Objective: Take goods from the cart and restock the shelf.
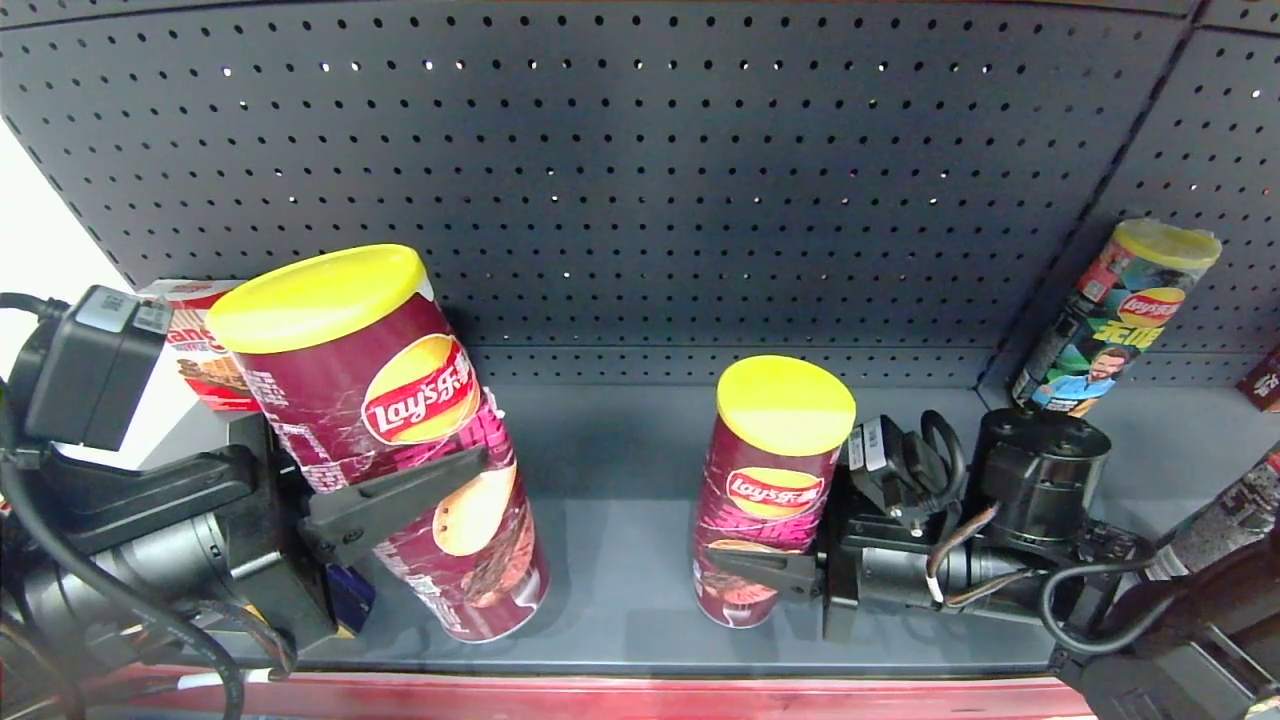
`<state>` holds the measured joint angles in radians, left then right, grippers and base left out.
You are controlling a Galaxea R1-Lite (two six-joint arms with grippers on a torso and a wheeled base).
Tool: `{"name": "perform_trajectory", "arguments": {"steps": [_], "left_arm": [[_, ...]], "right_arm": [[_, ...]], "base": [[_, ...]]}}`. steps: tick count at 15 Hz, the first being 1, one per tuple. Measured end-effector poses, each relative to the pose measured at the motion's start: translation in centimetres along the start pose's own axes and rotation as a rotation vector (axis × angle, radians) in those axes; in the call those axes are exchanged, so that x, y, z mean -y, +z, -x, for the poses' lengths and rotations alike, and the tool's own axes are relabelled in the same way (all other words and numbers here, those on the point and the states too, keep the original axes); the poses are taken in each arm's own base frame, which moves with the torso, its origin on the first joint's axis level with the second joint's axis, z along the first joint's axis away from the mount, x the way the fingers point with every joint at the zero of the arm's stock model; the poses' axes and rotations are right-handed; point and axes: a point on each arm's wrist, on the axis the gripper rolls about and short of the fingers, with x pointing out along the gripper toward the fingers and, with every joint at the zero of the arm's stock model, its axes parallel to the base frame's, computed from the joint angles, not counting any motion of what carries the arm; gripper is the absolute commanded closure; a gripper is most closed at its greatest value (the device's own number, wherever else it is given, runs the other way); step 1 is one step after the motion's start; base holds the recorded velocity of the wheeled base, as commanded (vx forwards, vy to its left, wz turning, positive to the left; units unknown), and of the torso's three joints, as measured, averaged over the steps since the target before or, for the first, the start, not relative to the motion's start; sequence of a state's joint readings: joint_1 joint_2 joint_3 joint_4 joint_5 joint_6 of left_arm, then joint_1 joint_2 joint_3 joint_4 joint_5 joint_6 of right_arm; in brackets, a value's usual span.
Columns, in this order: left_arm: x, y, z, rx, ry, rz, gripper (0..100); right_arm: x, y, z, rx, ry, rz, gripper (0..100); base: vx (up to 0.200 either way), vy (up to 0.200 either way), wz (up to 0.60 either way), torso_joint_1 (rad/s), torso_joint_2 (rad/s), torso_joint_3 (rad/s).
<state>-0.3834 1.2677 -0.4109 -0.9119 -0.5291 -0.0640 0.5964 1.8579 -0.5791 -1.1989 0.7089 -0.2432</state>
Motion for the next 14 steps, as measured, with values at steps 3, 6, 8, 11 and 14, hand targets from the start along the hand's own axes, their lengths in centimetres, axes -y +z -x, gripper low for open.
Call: {"name": "perform_trajectory", "arguments": {"steps": [3,6,8,11,14], "left_arm": [[0.0,0.0,0.0,-0.001,0.001,0.001,100],[0.0,-0.1,0.1,-0.003,0.000,0.002,100],[0.1,-0.2,0.2,-0.005,0.000,0.003,100],[0.2,-0.2,0.4,0.000,0.002,-0.001,100],[0.1,-0.2,0.6,0.001,0.009,-0.001,100]], "right_arm": [[-0.3,-0.2,-0.4,-0.005,0.016,-0.005,0],[-0.8,-0.3,-0.7,-0.010,0.018,-0.008,0],[-0.9,-0.3,-0.6,-0.012,0.017,-0.009,0],[-1.2,-0.1,0.7,-0.025,-0.012,-0.015,0],[-1.4,1.2,2.9,-0.024,-0.115,-0.007,0]], "base": [[0.000,0.000,0.00,0.000,0.00,0.000],[0.000,0.000,0.00,0.000,0.00,0.000],[0.000,0.000,0.00,0.000,0.00,0.000],[0.000,0.000,0.00,0.000,0.00,0.000],[0.000,0.000,0.00,0.000,0.00,0.000]]}}
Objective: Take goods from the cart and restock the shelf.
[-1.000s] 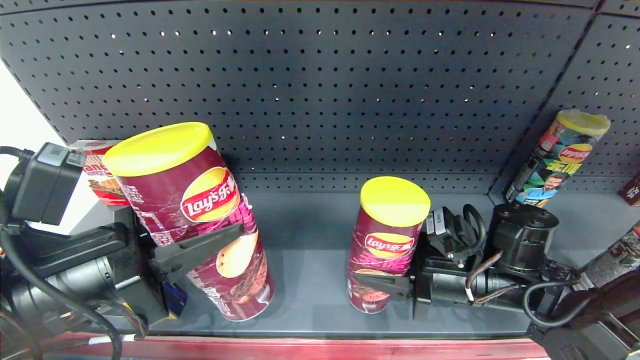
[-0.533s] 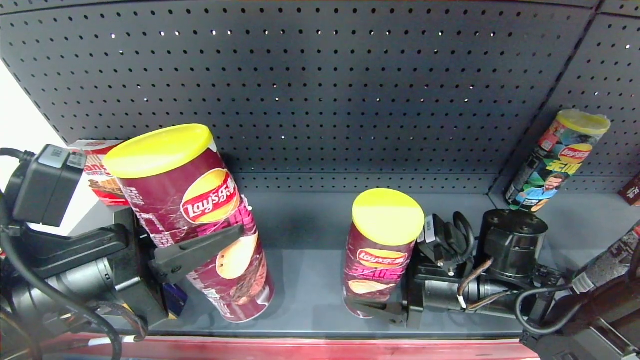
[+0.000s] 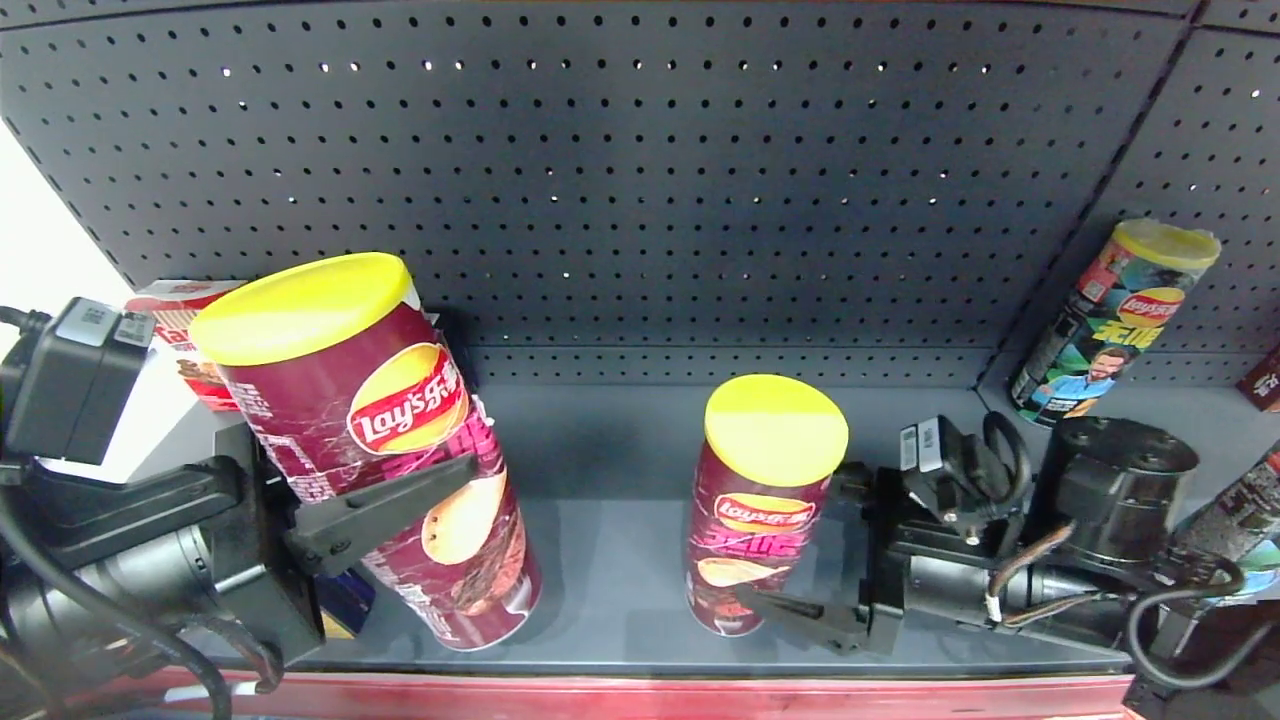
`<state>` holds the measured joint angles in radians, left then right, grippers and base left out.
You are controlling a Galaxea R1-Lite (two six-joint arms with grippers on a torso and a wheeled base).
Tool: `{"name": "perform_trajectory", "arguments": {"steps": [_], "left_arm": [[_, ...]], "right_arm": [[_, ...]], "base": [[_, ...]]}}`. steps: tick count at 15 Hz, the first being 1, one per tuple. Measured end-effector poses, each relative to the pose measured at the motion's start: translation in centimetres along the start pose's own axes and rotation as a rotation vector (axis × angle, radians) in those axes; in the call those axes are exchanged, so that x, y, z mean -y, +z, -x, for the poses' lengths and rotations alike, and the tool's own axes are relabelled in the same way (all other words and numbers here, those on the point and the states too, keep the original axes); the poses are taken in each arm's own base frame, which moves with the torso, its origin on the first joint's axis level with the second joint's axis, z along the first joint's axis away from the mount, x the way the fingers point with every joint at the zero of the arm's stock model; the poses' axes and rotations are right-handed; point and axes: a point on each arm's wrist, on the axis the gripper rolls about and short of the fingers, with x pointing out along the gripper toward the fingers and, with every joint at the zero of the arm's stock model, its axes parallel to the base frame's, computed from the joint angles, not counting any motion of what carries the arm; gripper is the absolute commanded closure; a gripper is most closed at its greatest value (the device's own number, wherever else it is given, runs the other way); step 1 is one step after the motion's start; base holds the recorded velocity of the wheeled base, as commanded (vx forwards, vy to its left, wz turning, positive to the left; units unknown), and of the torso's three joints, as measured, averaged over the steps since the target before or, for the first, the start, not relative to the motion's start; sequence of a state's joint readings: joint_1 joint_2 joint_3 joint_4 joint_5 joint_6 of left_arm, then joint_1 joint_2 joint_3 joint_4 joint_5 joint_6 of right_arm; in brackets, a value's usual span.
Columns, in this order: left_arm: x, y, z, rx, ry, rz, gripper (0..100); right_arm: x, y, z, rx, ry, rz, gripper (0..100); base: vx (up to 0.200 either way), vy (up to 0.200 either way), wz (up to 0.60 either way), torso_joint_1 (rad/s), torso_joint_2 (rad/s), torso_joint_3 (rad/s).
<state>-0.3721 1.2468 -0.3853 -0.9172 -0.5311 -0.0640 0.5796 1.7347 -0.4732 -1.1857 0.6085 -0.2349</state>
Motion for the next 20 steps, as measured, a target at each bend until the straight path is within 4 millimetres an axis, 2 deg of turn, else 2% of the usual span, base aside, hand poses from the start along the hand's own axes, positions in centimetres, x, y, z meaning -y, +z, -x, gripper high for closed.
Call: {"name": "perform_trajectory", "arguments": {"steps": [4,7,10,11,14,16,20], "left_arm": [[0.2,-0.1,0.4,0.002,-0.001,-0.001,100],[0.4,0.1,0.5,0.011,-0.007,-0.008,100],[0.6,0.2,0.8,0.017,-0.011,-0.012,100],[0.7,0.1,0.9,0.018,-0.012,-0.012,100],[0.8,0.2,1.0,0.020,-0.014,-0.015,100],[0.8,0.2,1.0,0.023,-0.018,-0.018,100],[1.0,0.4,0.9,0.031,-0.030,-0.022,100]], "right_arm": [[-1.5,2.2,3.6,0.007,-0.080,0.012,0],[-3.3,3.7,6.8,-0.024,-0.162,0.004,0],[-5.8,4.6,10.9,-0.096,-0.266,-0.045,0],[-6.9,4.3,12.6,-0.136,-0.327,-0.077,0],[-9.9,1.7,16.6,-0.210,-0.539,-0.174,0],[-11.2,-0.1,18.3,-0.216,-0.638,-0.207,0],[-13.1,-2.4,20.7,-0.234,-0.791,-0.222,0]], "base": [[0.000,0.000,0.00,0.000,0.00,0.000],[0.000,0.000,0.00,0.000,0.00,0.000],[0.000,0.000,0.00,0.000,0.00,0.000],[0.000,0.000,0.00,0.000,0.00,0.000],[0.000,0.000,0.00,0.000,0.00,0.000],[0.000,0.000,0.00,0.000,0.00,0.000],[0.000,0.000,0.00,0.000,0.00,0.000]]}}
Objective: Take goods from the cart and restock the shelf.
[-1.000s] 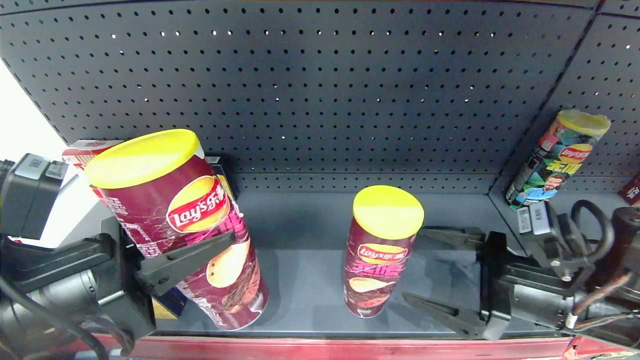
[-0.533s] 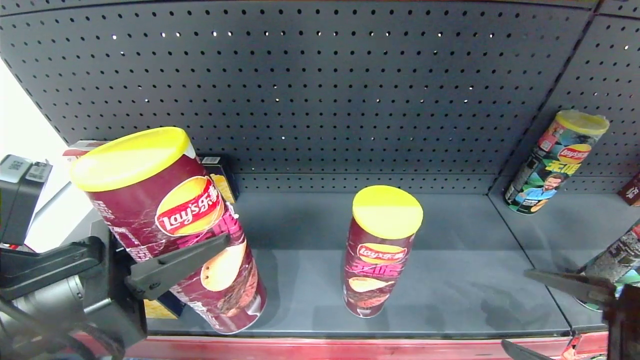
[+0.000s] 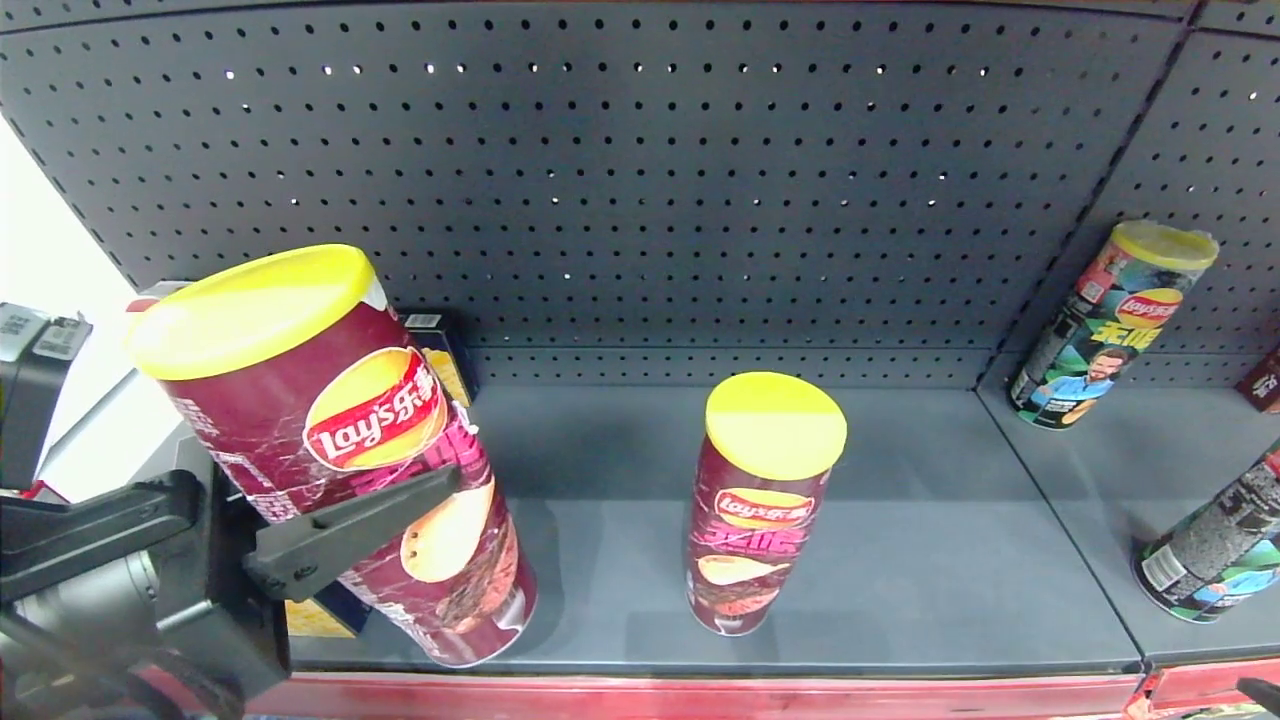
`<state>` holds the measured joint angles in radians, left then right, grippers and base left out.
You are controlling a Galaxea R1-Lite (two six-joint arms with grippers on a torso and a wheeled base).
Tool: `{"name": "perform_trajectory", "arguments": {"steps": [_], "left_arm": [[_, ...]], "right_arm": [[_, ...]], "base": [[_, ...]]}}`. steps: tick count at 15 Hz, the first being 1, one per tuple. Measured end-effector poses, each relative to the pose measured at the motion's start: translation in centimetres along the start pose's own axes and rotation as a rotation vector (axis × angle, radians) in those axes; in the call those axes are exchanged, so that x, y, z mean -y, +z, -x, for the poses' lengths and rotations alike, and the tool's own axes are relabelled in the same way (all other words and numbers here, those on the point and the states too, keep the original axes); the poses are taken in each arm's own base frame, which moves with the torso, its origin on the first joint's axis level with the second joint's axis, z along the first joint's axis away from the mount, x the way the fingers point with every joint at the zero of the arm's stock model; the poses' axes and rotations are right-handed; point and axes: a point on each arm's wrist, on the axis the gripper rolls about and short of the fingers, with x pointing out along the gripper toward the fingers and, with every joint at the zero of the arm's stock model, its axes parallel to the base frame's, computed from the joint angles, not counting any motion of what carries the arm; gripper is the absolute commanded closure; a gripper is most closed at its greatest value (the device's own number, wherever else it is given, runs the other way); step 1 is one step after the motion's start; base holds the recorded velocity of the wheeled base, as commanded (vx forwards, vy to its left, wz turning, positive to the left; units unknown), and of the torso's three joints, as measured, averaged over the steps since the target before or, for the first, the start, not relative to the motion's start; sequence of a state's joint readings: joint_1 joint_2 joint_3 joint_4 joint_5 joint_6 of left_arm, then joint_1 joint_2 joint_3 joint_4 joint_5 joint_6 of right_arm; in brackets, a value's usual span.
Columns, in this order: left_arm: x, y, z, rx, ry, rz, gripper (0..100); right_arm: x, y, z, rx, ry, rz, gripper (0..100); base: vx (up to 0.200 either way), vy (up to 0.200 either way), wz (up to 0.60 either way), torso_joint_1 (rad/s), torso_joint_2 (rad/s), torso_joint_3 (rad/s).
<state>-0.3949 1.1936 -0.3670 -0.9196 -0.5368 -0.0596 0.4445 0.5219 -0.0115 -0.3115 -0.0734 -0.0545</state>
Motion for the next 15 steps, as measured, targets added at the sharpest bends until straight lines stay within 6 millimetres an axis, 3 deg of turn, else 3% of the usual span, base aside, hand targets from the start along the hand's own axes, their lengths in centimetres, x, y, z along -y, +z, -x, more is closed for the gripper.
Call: {"name": "perform_trajectory", "arguments": {"steps": [3,10,12,15], "left_arm": [[0.3,-0.5,0.1,-0.016,-0.012,0.010,100],[1.1,-0.6,-0.9,-0.024,-0.082,0.019,100],[1.3,-0.8,-1.0,-0.034,-0.099,0.025,100],[1.5,-0.7,-1.2,-0.032,-0.115,0.026,100]], "right_arm": [[0.1,-2.7,2.0,-0.063,-0.098,-0.018,0],[-0.5,-3.3,3.8,0.061,-0.553,-0.097,0],[-0.6,-3.1,3.9,0.121,-0.583,-0.091,0],[-0.9,-3.5,3.8,0.136,-0.424,-0.081,0]], "base": [[0.000,0.000,0.00,0.000,0.00,0.000],[0.000,0.000,0.00,0.000,0.00,0.000],[0.000,0.000,0.00,0.000,0.00,0.000],[0.000,0.000,0.00,0.000,0.00,0.000]]}}
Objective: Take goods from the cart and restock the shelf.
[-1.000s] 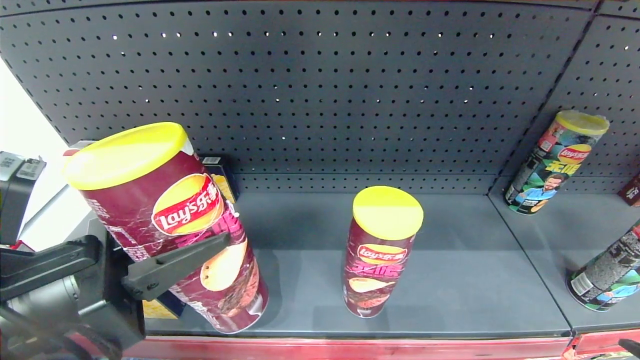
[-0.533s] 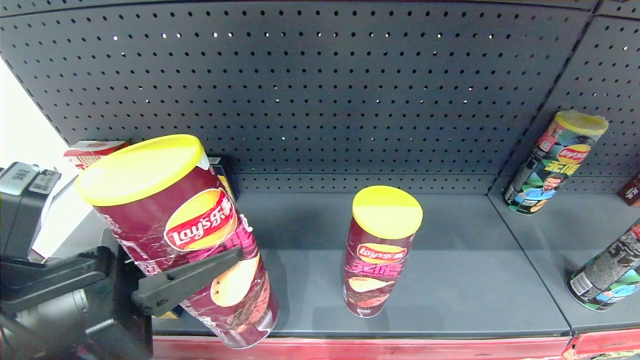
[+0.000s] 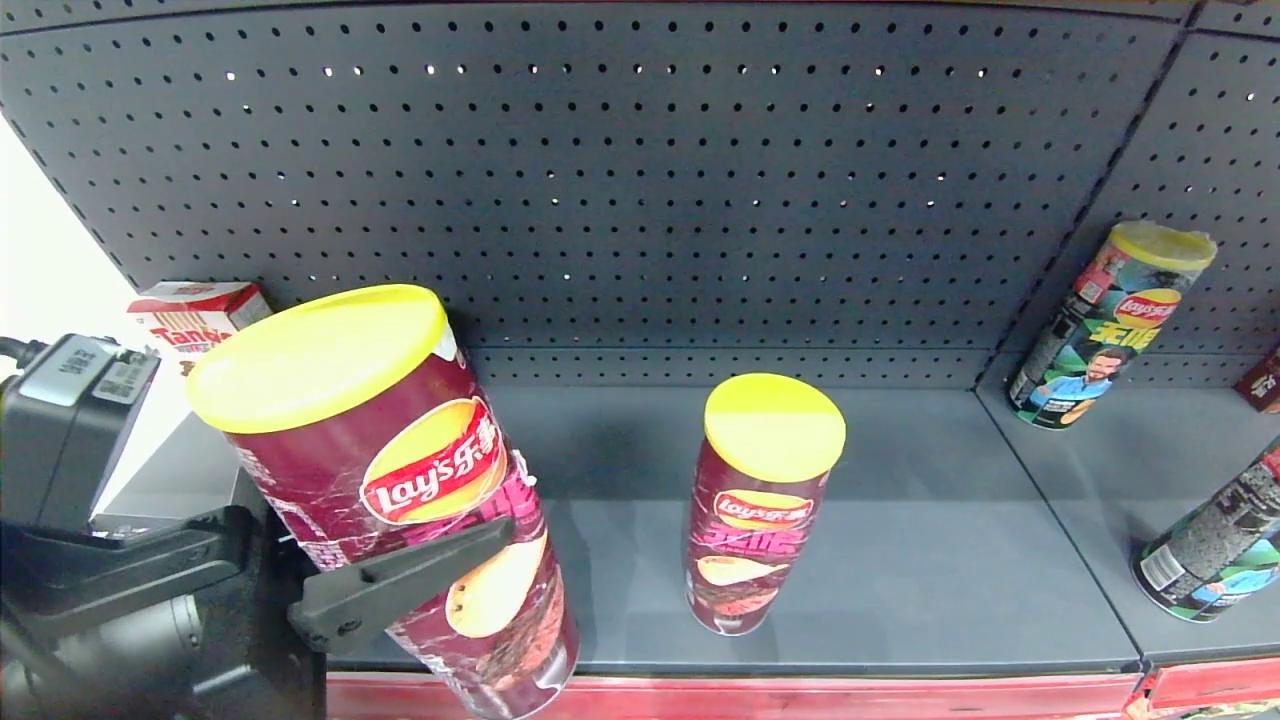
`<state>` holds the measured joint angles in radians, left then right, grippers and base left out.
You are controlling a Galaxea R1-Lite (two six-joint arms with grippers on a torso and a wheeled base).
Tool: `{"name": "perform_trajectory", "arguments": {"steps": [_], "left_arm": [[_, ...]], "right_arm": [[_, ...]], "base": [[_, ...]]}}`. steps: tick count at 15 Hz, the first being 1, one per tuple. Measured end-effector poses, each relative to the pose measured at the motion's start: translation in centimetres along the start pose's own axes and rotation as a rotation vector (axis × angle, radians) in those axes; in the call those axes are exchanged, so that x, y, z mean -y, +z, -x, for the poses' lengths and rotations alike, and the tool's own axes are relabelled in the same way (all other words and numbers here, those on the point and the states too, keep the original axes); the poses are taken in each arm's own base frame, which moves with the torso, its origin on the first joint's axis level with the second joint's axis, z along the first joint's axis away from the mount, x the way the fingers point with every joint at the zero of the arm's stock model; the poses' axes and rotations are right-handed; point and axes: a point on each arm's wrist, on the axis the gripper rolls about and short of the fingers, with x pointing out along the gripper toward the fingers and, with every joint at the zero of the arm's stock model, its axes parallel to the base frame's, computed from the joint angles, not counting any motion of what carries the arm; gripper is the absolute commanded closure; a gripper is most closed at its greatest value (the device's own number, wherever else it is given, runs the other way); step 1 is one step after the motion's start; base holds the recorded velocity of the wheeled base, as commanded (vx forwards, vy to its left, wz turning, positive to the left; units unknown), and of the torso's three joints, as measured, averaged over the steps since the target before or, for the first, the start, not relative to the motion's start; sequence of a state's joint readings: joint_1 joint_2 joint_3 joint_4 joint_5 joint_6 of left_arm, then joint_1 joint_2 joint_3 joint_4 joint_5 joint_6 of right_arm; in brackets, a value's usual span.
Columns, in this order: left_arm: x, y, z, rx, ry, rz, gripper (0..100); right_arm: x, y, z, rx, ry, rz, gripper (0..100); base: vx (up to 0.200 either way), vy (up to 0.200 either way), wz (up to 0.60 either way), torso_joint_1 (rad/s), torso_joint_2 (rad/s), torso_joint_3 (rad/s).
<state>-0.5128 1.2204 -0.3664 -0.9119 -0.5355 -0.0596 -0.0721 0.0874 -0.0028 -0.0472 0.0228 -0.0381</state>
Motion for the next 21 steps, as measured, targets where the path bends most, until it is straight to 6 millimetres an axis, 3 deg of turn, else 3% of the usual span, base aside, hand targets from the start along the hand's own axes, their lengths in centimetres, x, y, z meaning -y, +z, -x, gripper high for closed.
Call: {"name": "perform_trajectory", "arguments": {"steps": [2,12,16,21], "left_arm": [[0.1,0.0,-0.1,0.000,-0.006,0.000,100],[-1.1,1.5,-1.4,-0.054,-0.030,0.030,100],[-3.9,4.4,-4.6,-0.024,0.000,-0.064,100],[-7.6,5.2,-9.6,-0.048,0.006,-0.078,100]], "right_arm": [[0.0,-0.4,0.3,0.004,0.080,0.017,0],[0.1,-0.8,0.7,0.039,0.036,-0.047,0],[0.1,-0.8,0.7,0.040,0.036,-0.047,0],[0.1,-0.8,0.7,0.040,0.036,-0.047,0]], "base": [[0.000,0.000,0.00,0.000,0.00,0.000],[0.000,0.000,0.00,0.000,0.00,0.000],[0.000,0.000,0.00,0.000,0.00,0.000],[0.000,0.000,0.00,0.000,0.00,0.000]]}}
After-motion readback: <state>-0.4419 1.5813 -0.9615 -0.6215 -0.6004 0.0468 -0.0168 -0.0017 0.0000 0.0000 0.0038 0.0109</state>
